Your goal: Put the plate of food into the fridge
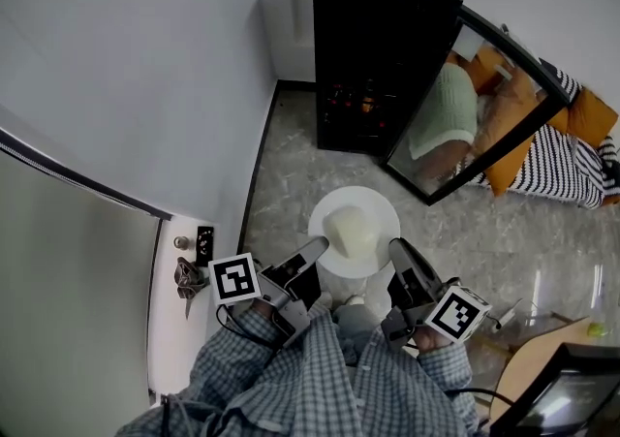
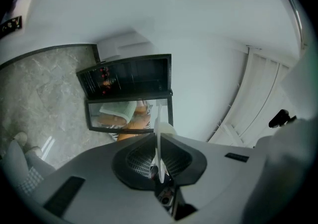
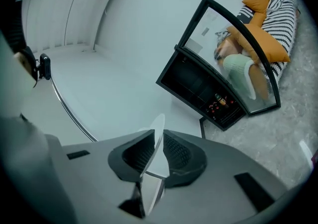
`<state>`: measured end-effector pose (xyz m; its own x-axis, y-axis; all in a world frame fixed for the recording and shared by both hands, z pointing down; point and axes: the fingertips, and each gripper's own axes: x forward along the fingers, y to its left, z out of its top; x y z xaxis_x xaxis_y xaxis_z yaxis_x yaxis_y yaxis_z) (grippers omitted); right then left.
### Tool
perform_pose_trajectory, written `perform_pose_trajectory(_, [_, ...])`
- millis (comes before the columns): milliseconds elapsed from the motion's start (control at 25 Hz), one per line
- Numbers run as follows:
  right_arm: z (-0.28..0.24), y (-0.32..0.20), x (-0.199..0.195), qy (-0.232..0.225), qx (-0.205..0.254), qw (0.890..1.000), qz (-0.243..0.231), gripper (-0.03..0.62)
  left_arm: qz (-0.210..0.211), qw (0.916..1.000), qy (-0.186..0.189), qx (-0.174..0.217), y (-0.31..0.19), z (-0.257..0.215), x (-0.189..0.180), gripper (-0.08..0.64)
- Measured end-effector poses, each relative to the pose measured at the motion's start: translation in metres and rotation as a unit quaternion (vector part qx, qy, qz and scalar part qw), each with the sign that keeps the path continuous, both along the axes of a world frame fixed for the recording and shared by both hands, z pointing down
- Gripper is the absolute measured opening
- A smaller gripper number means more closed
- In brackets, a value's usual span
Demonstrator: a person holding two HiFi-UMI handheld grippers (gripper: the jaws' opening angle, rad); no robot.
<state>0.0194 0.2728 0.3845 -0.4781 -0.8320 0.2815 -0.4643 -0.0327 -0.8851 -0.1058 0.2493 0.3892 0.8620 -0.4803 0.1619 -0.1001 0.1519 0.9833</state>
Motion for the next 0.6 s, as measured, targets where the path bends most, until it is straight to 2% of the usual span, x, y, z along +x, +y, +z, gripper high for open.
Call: perform_pose_trajectory(600, [-0.005,0.003,-0.010,0.013,0.013,1.000,0.007,0.060,0.010,0.9999,-0.008,0.008,0.003,-0.002,-0.012,0.020])
